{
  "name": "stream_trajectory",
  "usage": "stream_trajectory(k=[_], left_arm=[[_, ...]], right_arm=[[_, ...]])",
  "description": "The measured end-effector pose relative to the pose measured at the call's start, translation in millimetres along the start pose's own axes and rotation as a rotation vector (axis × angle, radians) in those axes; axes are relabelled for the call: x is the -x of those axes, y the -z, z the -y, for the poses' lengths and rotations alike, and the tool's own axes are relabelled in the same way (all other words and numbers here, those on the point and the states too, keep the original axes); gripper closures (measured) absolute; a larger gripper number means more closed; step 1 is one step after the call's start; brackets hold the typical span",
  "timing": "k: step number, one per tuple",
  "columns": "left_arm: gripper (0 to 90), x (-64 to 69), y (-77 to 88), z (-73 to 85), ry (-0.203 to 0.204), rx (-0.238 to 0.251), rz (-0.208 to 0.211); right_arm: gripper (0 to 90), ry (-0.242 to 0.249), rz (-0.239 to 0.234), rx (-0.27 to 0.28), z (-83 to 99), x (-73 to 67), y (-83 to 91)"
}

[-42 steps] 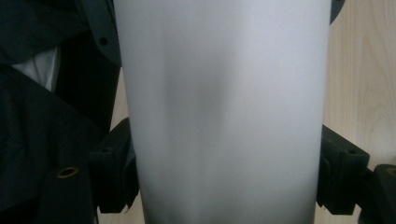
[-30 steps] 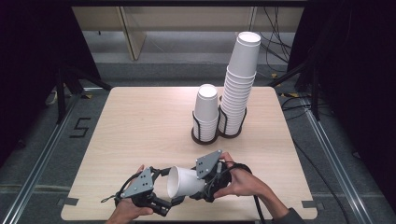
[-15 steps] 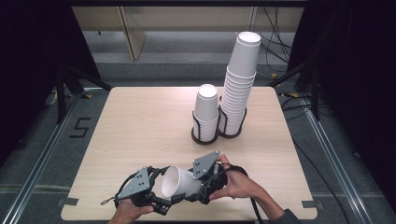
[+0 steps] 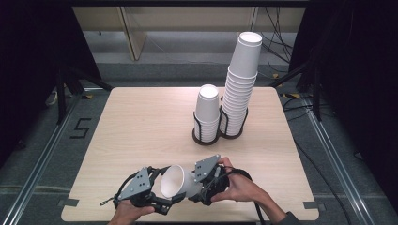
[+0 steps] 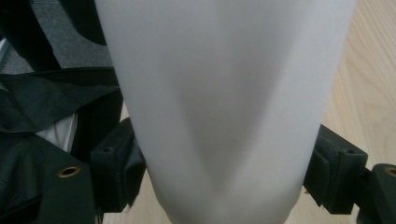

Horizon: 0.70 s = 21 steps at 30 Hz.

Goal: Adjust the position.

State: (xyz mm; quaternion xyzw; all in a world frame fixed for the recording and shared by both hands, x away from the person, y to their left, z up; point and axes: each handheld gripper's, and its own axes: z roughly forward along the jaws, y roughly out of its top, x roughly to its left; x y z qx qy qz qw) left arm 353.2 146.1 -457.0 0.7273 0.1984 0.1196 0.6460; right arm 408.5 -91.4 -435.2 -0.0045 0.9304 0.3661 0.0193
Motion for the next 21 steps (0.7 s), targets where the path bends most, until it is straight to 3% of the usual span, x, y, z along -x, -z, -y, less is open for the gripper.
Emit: stream_trajectory(k=[1,2,5,6,9,17,21], left_arm=[[8.2,-0.6,0.0,0.9,0.036,0.029,-0.010],[7.4,-0.6,0.0,0.9,0.036,0.029,-0.010],[6.4,-1.5,-1.0,1.8,0.088,0.069,-0.017],[6.9,0.9,-2.2,1.6,0.079,0.077,-0.018],[8.9,4.5,-3.7,1.5,0.055,0.084,-0.021],[14.4,2.0,-2.5,2.4,0.062,0.073,-0.010],[16.5,1.2,-1.6,0.6,0.058,0.060,-0.032]], right_arm=[[24.8,-0.004,-0.010,0.020,1.0,1.0,-0.1],[24.8,-0.004,-0.010,0.020,1.0,1.0,-0.1],[24.9,-0.048,-0.044,0.107,4.2,2.5,-1.3],[24.9,-0.062,-0.069,0.143,4.1,2.9,-2.8],[24.8,-0.070,-0.084,0.169,2.9,2.1,-3.4],[23.9,-0.099,-0.109,0.166,5.1,2.2,-9.4],[18.8,-0.127,-0.075,0.136,7.3,3.5,-11.0]])
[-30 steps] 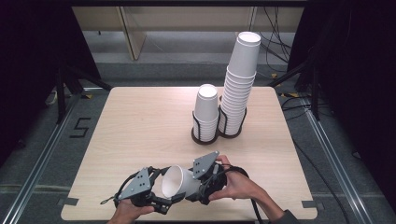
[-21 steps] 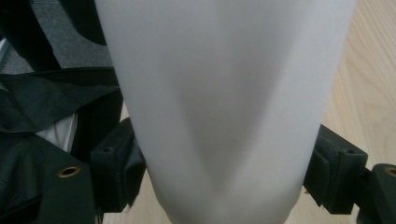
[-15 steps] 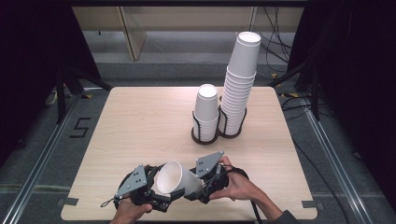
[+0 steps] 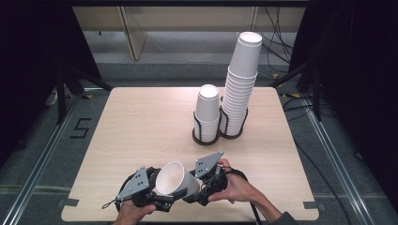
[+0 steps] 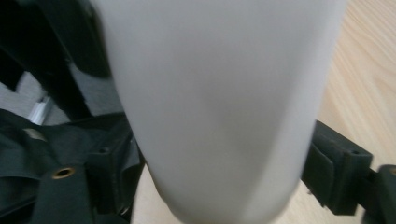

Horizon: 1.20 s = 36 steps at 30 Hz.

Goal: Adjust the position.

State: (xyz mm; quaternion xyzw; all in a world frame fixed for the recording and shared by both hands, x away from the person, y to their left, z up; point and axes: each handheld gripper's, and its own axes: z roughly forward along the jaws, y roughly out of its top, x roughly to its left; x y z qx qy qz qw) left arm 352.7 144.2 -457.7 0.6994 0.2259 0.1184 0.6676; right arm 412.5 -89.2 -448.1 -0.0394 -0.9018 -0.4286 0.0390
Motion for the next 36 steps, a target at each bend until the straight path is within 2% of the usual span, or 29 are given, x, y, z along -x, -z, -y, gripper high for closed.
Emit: stream_trajectory(k=[4,5,6,7,9,10,14,15,16,19,20,21,25,26,28,30,31,35,36], left_arm=[[16.6,-4.4,3.6,-2.2,-0.011,-0.025,-0.047],[16.6,-6.2,3.2,-1.7,-0.007,-0.015,-0.052],[16.6,-7.7,3.4,-1.4,-0.005,-0.014,-0.063],[16.6,-8.5,5.6,-2.3,-0.017,-0.046,-0.091],[16.4,-10.6,6.3,-2.6,-0.036,-0.065,-0.142],[16.4,-11.6,5.9,-2.8,-0.025,-0.068,-0.163],[16.5,-14.4,5.0,-1.9,-0.041,-0.103,-0.223],[16.4,-15.5,4.4,-0.4,-0.038,-0.106,-0.243],[16.4,-16.4,4.9,0.3,-0.036,-0.119,-0.256],[16.3,-19.3,5.5,1.5,-0.038,-0.134,-0.281],[16.3,-20.9,4.5,2.4,-0.036,-0.119,-0.284],[16.2,-21.2,5.9,1.5,-0.047,-0.141,-0.303],[16.2,-25.9,7.0,2.2,-0.045,-0.141,-0.349],[16.2,-27.2,8.4,1.9,-0.043,-0.155,-0.364],[16.2,-29.8,9.7,2.4,-0.035,-0.158,-0.383],[16.2,-32.4,10.7,2.8,-0.030,-0.157,-0.400],[16.2,-34.2,10.8,3.3,-0.029,-0.148,-0.400],[16.2,-38.3,13.8,2.8,-0.035,-0.153,-0.440],[16.2,-39.7,14.3,2.8,-0.033,-0.152,-0.445]], right_arm=[[17.8,-0.023,0.028,-0.048,5.7,3.7,3.1],[18.1,-0.026,0.046,-0.051,7.7,5.1,4.7],[18.4,-0.054,0.070,-0.052,10.0,5.6,6.8],[18.7,-0.048,0.079,-0.058,12.1,7.5,8.5],[19.4,-0.052,0.121,-0.072,15.7,8.5,13.0],[19.5,-0.064,0.132,-0.070,17.3,8.6,15.2],[19.8,-0.081,0.212,-0.053,24.3,10.8,22.5],[20.1,-0.097,0.218,-0.050,25.4,10.3,23.8],[19.7,-0.114,0.252,-0.043,27.2,10.6,25.7],[19.9,-0.141,0.293,-0.023,31.1,11.3,30.3],[19.1,-0.150,0.309,-0.018,31.9,11.2,31.1],[18.9,-0.164,0.319,-0.014,33.5,10.8,32.5],[18.7,-0.173,0.362,-0.023,39.2,9.4,33.6],[18.8,-0.185,0.371,-0.029,40.5,8.0,33.8],[19.9,-0.179,0.362,-0.028,42.6,7.8,33.4],[19.4,-0.178,0.378,-0.031,44.2,6.7,33.4],[19.6,-0.197,0.383,-0.037,44.6,4.7,33.7],[19.9,-0.172,0.392,-0.036,46.7,3.3,34.4],[20.1,-0.183,0.399,-0.036,47.3,2.1,35.1]])
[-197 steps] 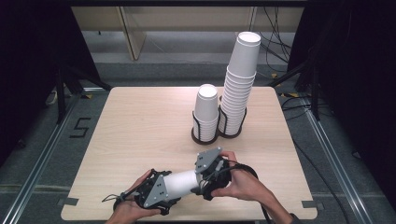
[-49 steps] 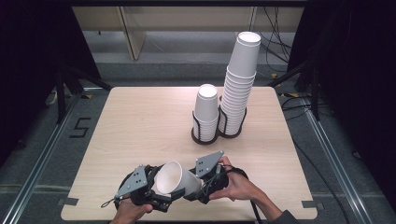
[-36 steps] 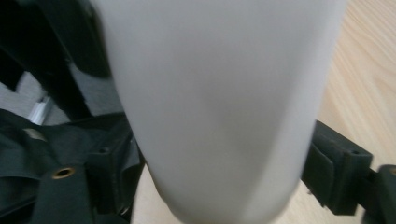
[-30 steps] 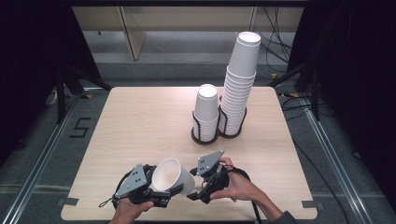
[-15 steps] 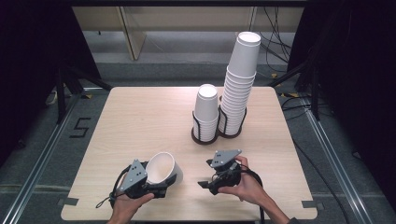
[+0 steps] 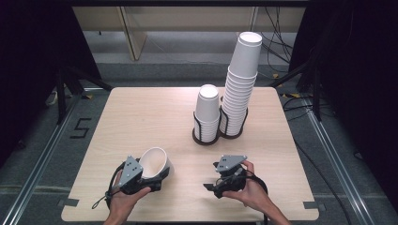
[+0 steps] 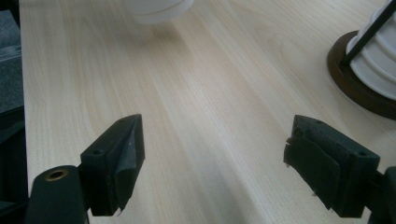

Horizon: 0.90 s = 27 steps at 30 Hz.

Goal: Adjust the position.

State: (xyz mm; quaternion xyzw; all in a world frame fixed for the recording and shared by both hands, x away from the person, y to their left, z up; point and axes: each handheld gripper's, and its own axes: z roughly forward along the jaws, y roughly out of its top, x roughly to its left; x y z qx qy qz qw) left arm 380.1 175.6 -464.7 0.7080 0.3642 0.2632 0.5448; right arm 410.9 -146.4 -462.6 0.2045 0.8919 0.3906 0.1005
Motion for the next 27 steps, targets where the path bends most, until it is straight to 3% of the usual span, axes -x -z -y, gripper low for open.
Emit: stream_trajectory(k=[8,24,27], left_arm=[[16.1,-12.0,1.9,1.0,0.001,-0.019,-0.060],[16.2,-25.0,3.0,2.5,0.012,-0.030,-0.117],[16.2,-26.5,2.6,2.2,0.016,-0.032,-0.122]], right_arm=[[20.7,0.008,0.014,-0.006,5.1,-1.0,3.6],[20.8,0.015,0.002,-0.019,12.8,-6.0,5.4],[20.8,-0.012,0.005,-0.026,14.2,-8.3,5.8]])
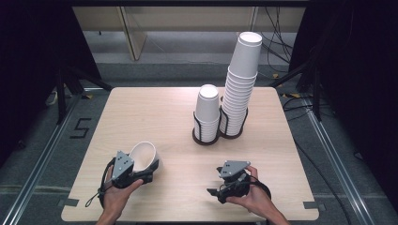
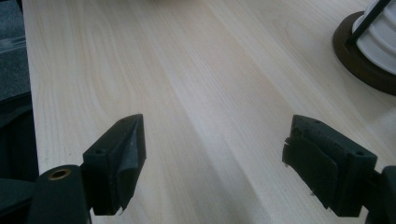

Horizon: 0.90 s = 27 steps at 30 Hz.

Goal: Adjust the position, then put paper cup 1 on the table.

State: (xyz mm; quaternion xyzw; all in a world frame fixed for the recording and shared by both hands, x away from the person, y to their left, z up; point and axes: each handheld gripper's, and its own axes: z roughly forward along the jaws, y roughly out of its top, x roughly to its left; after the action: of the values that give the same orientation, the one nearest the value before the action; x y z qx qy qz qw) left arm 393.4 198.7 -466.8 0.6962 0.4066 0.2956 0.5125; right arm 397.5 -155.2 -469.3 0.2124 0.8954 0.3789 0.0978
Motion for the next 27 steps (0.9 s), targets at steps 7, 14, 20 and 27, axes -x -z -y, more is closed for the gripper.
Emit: stream_trajectory(k=[7,14,20,27], left_arm=[[16.2,-2.6,-5.1,-1.7,0.001,-0.002,-0.003],[16.2,-16.6,-17.1,-2.6,0.009,-0.021,-0.020],[16.1,-31.8,-26.9,-5.3,0.010,-0.027,-0.051],[16.1,-47.6,-41.8,-17.1,0.030,-0.016,-0.074]], right_arm=[[20.8,-0.006,0.003,0.002,2.5,0.7,3.1],[20.8,0.006,0.004,0.006,3.6,2.6,4.9],[20.8,-0.009,0.018,0.007,4.7,3.9,6.9],[20.8,-0.004,0.016,0.002,7.0,3.4,6.1]])
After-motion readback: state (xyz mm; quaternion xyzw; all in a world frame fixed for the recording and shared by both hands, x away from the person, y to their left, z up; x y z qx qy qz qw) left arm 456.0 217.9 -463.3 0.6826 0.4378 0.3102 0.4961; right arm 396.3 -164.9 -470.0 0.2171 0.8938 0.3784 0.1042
